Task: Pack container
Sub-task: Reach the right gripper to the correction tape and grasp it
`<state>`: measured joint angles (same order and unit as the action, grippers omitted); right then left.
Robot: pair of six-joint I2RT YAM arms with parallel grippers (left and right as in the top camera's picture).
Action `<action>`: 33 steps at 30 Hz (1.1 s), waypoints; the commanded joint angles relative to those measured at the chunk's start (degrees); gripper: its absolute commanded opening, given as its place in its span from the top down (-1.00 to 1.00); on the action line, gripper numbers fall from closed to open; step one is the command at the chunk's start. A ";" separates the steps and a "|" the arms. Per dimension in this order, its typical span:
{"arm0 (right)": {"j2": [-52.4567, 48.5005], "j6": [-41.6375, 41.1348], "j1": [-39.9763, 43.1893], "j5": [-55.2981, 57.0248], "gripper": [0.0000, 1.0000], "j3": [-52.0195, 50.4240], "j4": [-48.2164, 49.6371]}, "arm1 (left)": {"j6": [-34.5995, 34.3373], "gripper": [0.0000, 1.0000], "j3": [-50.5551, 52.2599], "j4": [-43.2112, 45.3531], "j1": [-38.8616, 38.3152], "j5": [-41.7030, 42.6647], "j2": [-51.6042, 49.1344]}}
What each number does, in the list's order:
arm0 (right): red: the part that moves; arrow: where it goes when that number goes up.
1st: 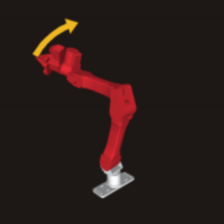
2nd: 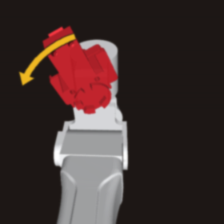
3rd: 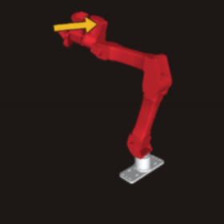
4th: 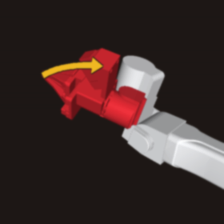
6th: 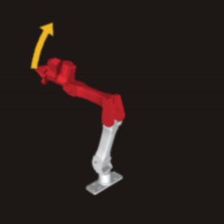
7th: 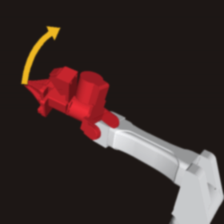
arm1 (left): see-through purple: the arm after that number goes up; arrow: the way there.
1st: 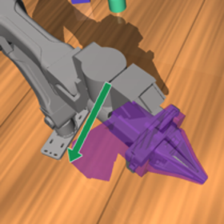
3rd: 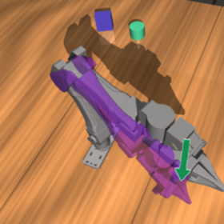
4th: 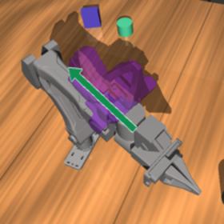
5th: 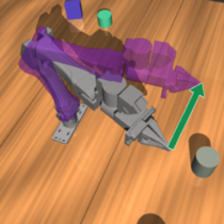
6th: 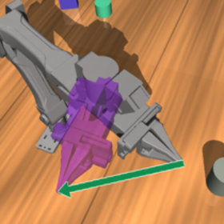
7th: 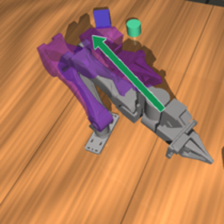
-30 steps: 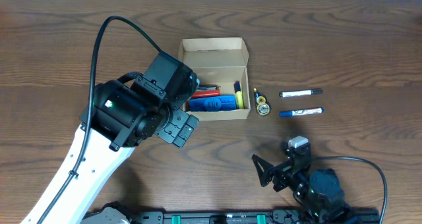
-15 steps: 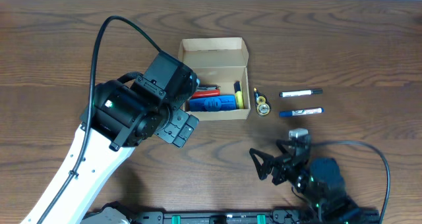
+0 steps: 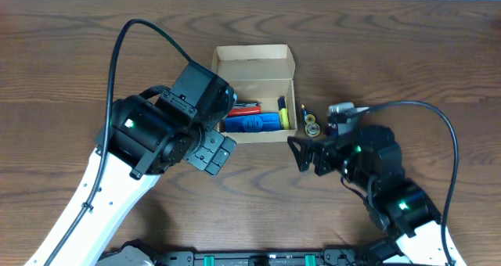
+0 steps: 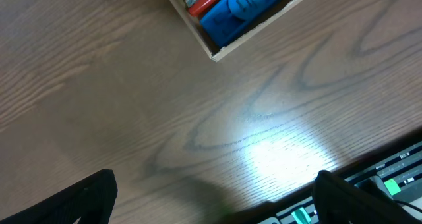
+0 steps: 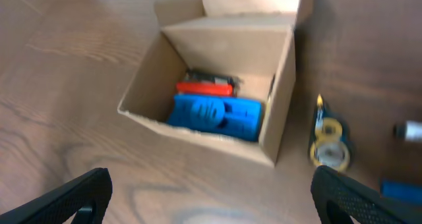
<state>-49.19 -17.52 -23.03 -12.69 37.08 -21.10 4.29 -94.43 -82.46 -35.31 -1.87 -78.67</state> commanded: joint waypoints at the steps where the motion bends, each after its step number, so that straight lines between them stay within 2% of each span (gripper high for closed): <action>1: -2.51 4.31 1.40 1.75 -0.99 1.64 0.70 | -0.63 -0.90 -0.35 -0.22 0.04 0.00 0.33; 4: -8.17 4.72 4.61 3.04 -0.99 4.17 -2.78 | -0.63 -0.90 -0.35 -0.22 0.04 0.00 0.33; 11: -22.67 12.74 11.65 3.91 -0.88 13.44 -9.99 | -0.63 -0.90 -0.35 -0.22 0.04 0.00 0.33; 18: -33.27 20.65 12.55 6.27 -0.81 15.80 -8.15 | -0.63 -0.90 -0.35 -0.22 0.04 0.00 0.33; 33: -46.49 22.51 8.66 8.68 -0.73 15.78 -0.72 | -0.63 -0.90 -0.35 -0.22 0.04 0.00 0.33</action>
<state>-93.76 3.60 -12.86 -5.89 51.75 -22.44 4.29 -94.45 -82.46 -35.31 -1.89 -78.67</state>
